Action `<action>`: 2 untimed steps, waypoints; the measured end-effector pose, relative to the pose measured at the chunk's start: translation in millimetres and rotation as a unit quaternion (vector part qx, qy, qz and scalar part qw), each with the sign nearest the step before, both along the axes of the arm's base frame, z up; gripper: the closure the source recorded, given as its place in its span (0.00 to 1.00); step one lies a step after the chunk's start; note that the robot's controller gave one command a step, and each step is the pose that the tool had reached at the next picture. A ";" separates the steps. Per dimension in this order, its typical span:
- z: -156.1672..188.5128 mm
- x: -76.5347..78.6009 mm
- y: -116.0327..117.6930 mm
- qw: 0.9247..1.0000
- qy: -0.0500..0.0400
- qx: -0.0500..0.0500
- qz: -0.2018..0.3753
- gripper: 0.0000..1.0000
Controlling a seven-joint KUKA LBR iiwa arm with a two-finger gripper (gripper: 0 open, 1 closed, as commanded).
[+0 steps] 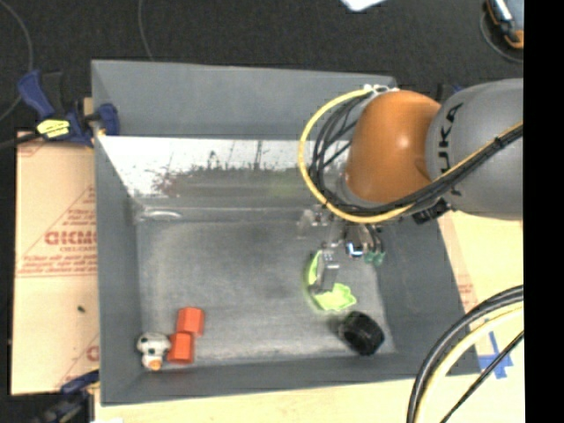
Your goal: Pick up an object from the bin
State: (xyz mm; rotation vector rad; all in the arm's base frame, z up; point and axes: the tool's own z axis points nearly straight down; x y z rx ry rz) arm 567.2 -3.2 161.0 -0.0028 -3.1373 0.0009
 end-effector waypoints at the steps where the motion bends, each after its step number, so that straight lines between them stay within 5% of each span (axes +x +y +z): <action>1: 4.8 1.7 0.0 1.000 -0.004 0.000 0.000 0.00; 2: -93.0 -46.2 -83.9 1.000 -0.001 -0.001 -0.006 0.00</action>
Offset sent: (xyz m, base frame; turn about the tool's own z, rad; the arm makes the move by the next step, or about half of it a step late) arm -0.0455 -0.0798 -0.0910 0.0061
